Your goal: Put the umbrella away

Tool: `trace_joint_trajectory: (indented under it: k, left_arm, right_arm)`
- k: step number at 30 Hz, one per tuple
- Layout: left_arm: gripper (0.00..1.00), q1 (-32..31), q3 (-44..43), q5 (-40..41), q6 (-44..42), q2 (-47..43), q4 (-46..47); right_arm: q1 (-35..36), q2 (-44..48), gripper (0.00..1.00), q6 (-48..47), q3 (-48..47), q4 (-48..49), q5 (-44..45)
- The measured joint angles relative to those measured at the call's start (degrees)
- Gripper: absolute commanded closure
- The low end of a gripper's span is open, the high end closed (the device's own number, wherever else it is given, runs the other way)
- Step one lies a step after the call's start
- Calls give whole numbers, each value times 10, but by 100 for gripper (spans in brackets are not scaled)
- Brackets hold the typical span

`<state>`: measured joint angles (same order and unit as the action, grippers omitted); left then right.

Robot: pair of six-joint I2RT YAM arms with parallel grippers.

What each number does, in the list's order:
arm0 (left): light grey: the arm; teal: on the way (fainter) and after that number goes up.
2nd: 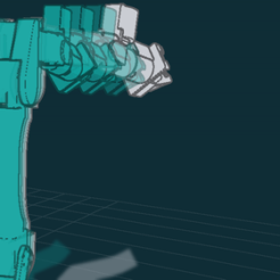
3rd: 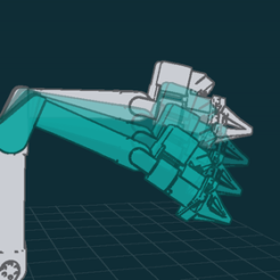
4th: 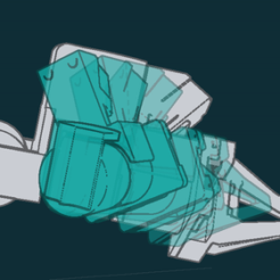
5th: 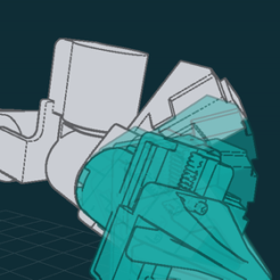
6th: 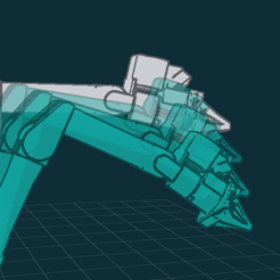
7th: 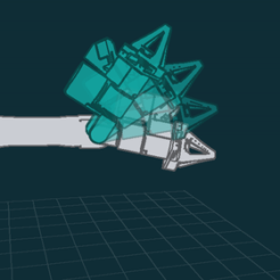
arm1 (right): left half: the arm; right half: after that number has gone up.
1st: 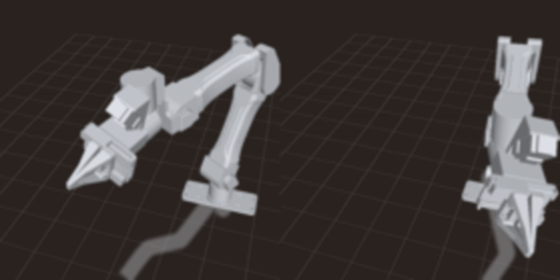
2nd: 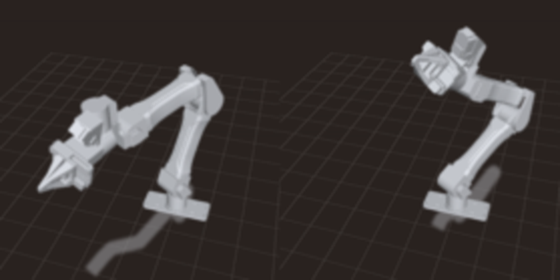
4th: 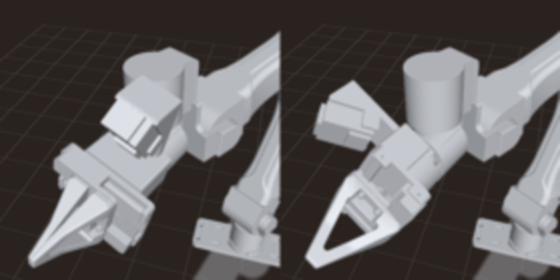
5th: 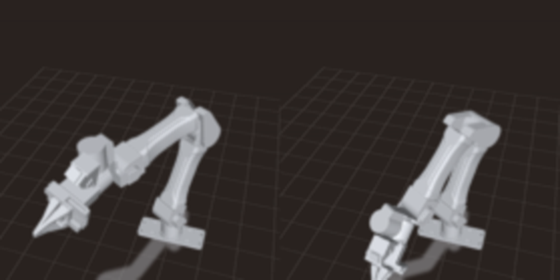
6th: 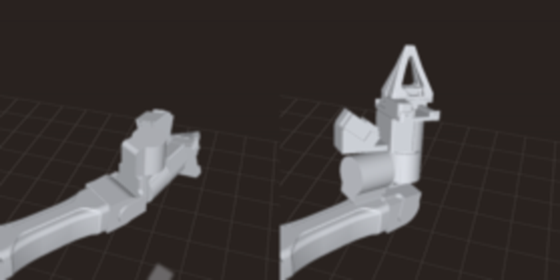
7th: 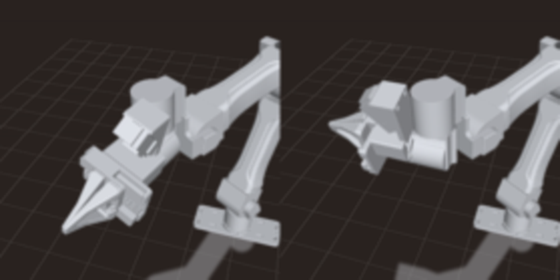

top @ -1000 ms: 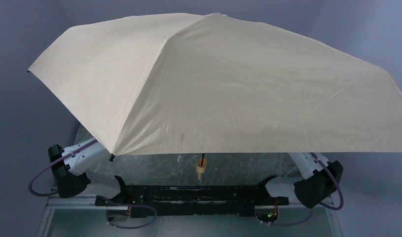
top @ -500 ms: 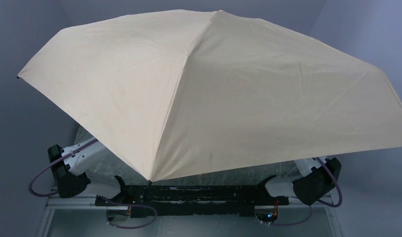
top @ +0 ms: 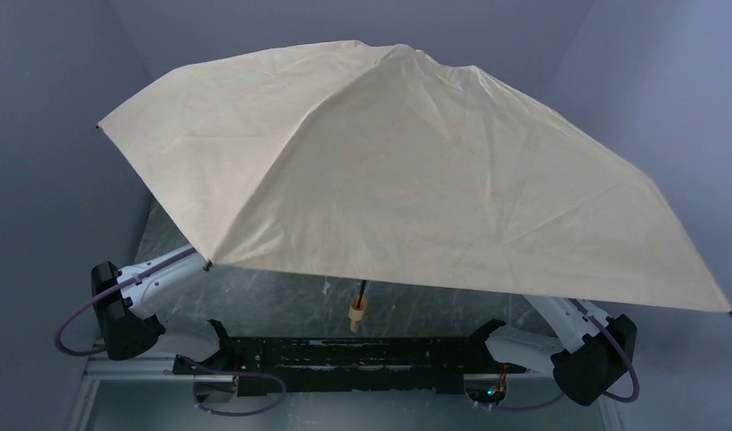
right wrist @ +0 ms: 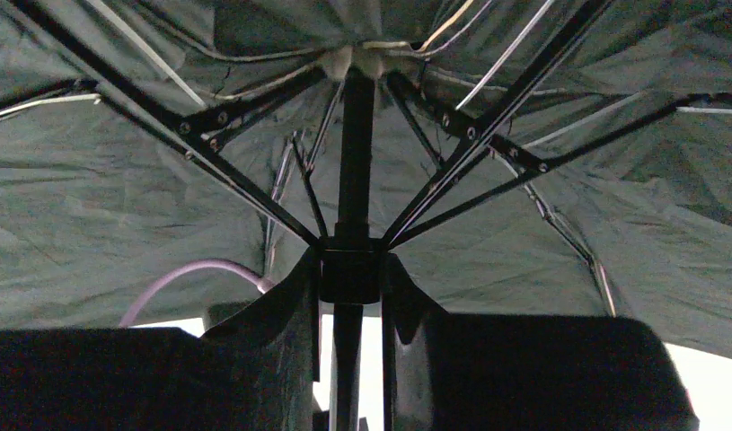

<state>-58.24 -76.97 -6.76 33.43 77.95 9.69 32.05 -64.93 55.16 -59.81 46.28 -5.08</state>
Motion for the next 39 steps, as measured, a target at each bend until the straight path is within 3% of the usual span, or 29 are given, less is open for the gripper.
trace_joint_trajectory:
  k: [16,29,36,39]
  left_arm:
    - [95,12,2,-4,1,0,-15]
    - [95,27,-10,-9,0,0,-80]
    - [56,40,-10,-10,-3,-4,-51]
    - [45,54,-8,-8,-6,-21,-29]
  right_arm:
    - [21,25,100,-33,8,-65,46]
    - [88,56,100,-51,75,-69,151]
    - [103,54,100,-76,17,-154,190]
    - [109,44,100,-87,-30,-191,218]
